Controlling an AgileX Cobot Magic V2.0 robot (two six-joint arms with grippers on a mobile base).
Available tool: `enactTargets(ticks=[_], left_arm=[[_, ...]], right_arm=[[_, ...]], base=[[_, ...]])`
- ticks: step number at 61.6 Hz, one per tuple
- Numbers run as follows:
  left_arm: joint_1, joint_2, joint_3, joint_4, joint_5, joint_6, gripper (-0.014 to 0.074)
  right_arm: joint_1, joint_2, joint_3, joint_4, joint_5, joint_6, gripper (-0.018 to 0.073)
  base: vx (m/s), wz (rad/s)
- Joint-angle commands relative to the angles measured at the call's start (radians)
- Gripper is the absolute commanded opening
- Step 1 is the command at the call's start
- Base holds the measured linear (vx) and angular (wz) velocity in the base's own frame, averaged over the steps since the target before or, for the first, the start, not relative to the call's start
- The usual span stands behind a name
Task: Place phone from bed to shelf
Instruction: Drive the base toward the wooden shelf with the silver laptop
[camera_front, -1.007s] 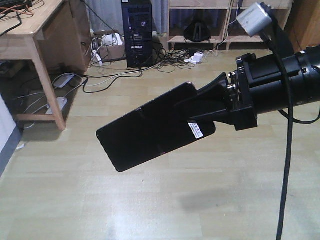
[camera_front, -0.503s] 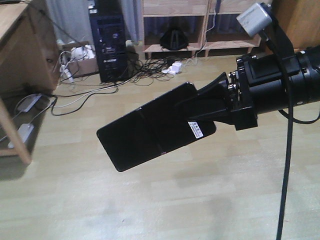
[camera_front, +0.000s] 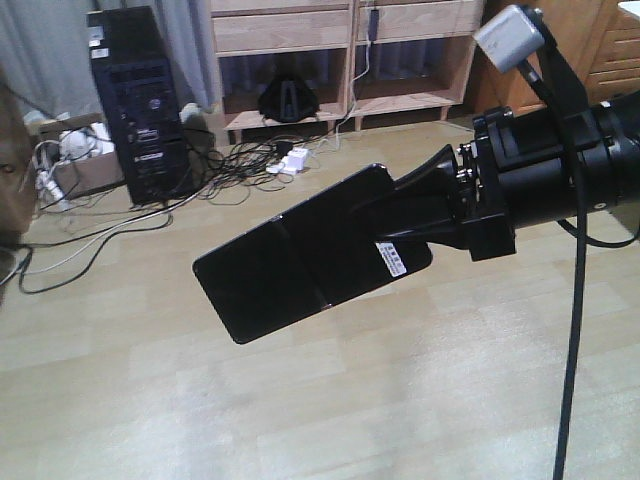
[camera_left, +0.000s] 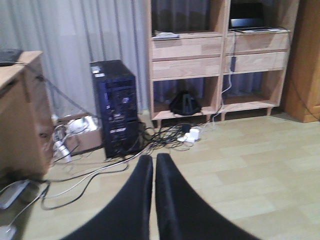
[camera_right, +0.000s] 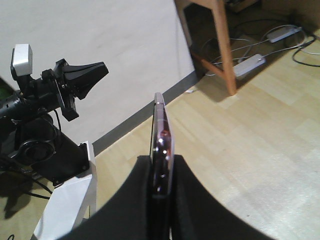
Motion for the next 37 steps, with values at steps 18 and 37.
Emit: enactTargets(ticks=[18, 37], left_arm=[[-0.004, -0.013, -0.021, -0.009, -0.072, -0.006, 0.0001], [-0.004, -0.013, -0.021, -0.009, -0.072, -0.006, 0.0001]], right_arm=[[0.001, -0.035, -0.024, 0.083, 0.054, -0.001, -0.0002], [0.001, -0.035, -0.024, 0.083, 0.054, -0.001, -0.0002]], base=[[0.44, -0.24], [0.42, -0.30]])
